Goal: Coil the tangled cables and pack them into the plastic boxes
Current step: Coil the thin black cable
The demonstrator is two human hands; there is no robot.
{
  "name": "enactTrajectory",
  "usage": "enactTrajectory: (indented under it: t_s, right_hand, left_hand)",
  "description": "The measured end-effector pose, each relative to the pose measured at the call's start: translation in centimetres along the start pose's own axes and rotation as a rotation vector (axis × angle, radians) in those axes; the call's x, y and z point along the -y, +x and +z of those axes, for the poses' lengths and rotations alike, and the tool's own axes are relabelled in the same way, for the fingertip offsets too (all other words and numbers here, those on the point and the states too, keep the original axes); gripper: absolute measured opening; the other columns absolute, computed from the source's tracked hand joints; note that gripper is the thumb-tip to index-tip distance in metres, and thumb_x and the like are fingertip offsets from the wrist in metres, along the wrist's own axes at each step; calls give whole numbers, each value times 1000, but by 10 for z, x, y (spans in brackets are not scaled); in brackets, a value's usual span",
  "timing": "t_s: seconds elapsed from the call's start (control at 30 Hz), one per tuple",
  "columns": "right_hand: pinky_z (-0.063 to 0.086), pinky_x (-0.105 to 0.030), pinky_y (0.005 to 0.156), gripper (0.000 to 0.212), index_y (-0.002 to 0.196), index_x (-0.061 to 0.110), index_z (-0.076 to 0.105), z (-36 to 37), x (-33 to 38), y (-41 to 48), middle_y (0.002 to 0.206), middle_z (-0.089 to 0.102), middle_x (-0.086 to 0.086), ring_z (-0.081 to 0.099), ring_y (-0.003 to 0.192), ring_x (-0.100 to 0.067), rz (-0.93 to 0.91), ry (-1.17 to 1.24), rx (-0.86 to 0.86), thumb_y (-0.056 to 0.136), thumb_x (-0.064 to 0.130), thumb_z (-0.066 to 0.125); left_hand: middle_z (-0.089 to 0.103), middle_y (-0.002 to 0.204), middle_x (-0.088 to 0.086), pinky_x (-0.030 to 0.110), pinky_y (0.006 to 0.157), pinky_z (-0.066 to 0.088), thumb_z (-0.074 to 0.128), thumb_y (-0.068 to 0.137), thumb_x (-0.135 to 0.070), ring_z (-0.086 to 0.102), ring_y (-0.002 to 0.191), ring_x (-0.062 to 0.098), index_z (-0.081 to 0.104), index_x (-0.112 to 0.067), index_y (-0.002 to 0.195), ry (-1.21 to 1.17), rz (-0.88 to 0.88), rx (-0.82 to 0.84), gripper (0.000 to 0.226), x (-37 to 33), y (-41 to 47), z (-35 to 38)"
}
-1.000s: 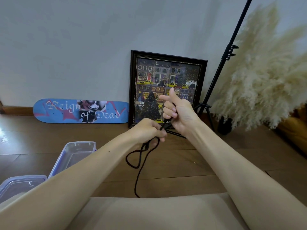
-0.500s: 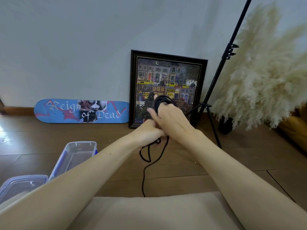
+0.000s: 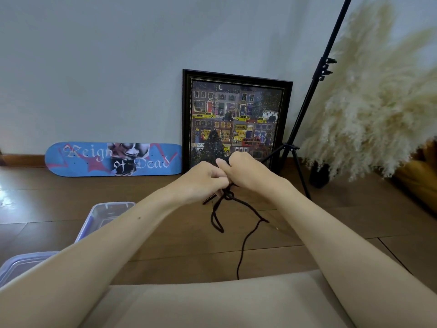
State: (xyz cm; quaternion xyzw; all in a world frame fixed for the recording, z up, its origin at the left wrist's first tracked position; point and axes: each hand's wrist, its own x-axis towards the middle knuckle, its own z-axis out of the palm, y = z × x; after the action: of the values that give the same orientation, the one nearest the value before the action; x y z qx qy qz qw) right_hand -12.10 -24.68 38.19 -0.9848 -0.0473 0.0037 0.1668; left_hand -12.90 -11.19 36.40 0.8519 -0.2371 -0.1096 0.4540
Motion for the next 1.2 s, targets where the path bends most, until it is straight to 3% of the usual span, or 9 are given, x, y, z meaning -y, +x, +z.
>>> enactTrajectory:
  t_s: [0.3, 0.57, 0.67, 0.73, 0.83, 0.93, 1.0, 1.1, 1.2]
  right_hand:
    - [35, -34, 60, 50, 60, 15, 32, 6, 4, -3, 60, 39, 1, 43, 58, -24, -102, -172, -275, 102, 41, 39]
    - [28, -31, 46, 54, 58, 11, 39, 0, -10, 2, 49, 38, 2, 38, 44, -18, 9, 12, -393, 98, 45, 47]
    - [33, -27, 45, 58, 67, -4, 63, -8, -15, 5, 36, 40, 3, 35, 35, -16, 67, 415, -285, 95, 46, 53]
    - [27, -23, 39, 56, 75, -3, 67, -11, -17, 4, 40, 35, -4, 28, 33, -17, 119, 723, -165, 93, 48, 54]
    - [20, -20, 37, 51, 79, -1, 65, -8, -13, 0, 45, 33, -5, 23, 33, -14, 183, 957, -27, 92, 48, 57]
    - [19, -21, 39, 50, 82, -2, 62, -2, -5, -3, 40, 31, -1, 20, 32, -12, 304, 1085, -72, 90, 48, 60]
    - [20, -21, 40, 51, 81, -2, 63, 0, -6, -2, 42, 28, -1, 19, 32, -12, 386, 1150, -152, 89, 48, 61]
    - [20, -20, 36, 49, 84, -2, 64, 0, -10, 0, 38, 27, 2, 20, 28, -10, 485, 1233, -220, 91, 47, 60]
    - [22, -19, 32, 47, 85, -2, 64, -1, -15, 3, 38, 32, 1, 21, 26, -9, 545, 1278, -310, 92, 45, 59]
  left_hand:
    - [69, 70, 1, 26, 67, 55, 52, 90, 3, 68, 67, 13, 66, -9, 107, 126, 96, 20, 25, 11, 1, -10]
    - [58, 73, 12, 14, 35, 30, 44, 88, 15, 34, 40, 5, 55, -3, 110, -746, -275, 46, 31, 4, -5, -7]
    - [65, 68, 0, 14, 42, 29, 49, 85, 8, 34, 45, 5, 69, -12, 95, -421, -169, 58, 30, 11, -3, -18]
    - [70, 84, -6, 20, 68, 45, 54, 88, -5, 56, 69, 5, 73, -27, 83, -105, -73, -65, 30, 16, 2, -21]
    - [54, 111, -9, 31, 84, 45, 53, 93, -29, 54, 104, 11, 59, -41, 116, 444, 61, -249, 27, 27, 6, -12]
    - [30, 116, -2, 35, 83, 46, 65, 77, -44, 48, 108, 21, 28, -28, 141, 448, 223, -379, 75, 34, 12, 6]
    - [33, 107, -2, 35, 83, 45, 71, 52, -56, 48, 106, 28, 43, -15, 125, 393, 265, -477, 88, 46, 8, 8]
    - [36, 102, -6, 25, 95, 40, 70, 64, -29, 45, 104, 18, 54, -17, 98, 139, 290, -535, 40, 32, 10, 20]
    - [51, 90, -5, 21, 71, 42, 59, 87, -11, 52, 80, 7, 62, -11, 91, -144, 324, -503, 5, 23, 1, 29]
